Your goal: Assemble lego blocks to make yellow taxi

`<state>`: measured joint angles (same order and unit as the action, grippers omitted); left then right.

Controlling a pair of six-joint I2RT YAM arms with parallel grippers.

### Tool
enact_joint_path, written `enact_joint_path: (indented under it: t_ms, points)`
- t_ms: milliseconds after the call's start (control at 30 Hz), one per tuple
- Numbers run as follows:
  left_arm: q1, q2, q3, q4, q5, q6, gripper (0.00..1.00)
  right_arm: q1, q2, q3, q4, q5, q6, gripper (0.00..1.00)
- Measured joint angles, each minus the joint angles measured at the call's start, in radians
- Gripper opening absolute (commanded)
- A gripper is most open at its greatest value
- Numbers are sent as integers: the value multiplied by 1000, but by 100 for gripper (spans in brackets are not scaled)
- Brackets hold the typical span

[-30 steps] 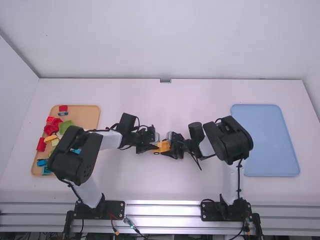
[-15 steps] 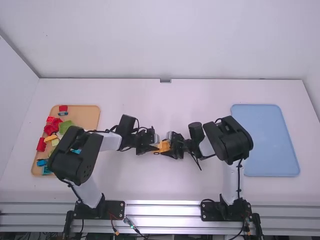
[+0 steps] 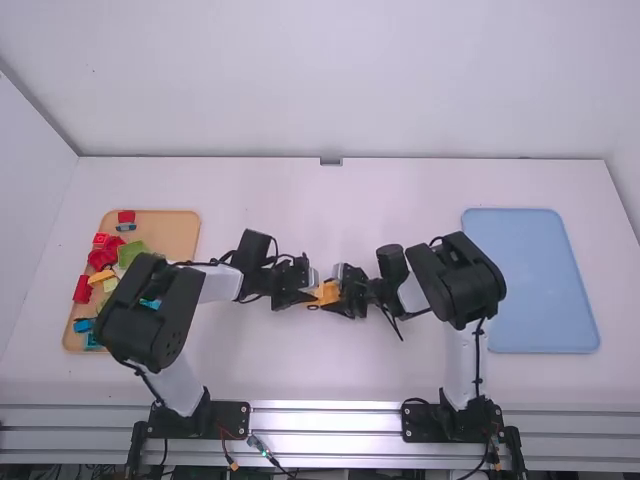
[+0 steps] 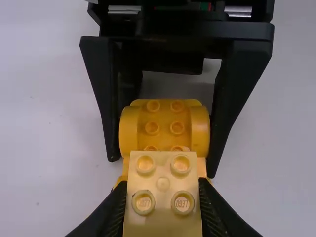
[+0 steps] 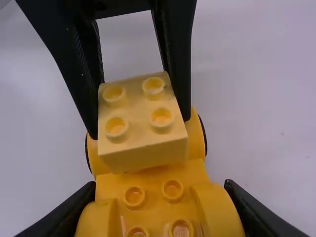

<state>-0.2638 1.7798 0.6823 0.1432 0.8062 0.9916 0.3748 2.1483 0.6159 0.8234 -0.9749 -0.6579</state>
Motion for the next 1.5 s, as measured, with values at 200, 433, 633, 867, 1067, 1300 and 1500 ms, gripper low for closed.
enact_joint_path:
  t_ms: [200,433,633,867,1067,1300,1500]
  points:
    - [0,0,0,5,-2,-6,60,-2,0,0,0,0,0,48]
    - [0,-1,-1,13,-21,-50,67,-2,0,0,-1,-1,3,48]
    - [0,-24,11,-51,-35,-54,68,-3,0,0,-2,-3,5,49]
    - [0,-107,42,-63,-38,-57,66,-3,0,0,-2,-3,5,49]
    - [0,-146,43,-96,-33,-56,2,-3,0,0,-3,-3,4,48]
    - [0,-142,43,-119,-29,-57,2,-3,0,0,-3,-3,4,49]
    - [0,-57,43,-56,-31,-78,2,-3,0,0,-3,-5,4,49]
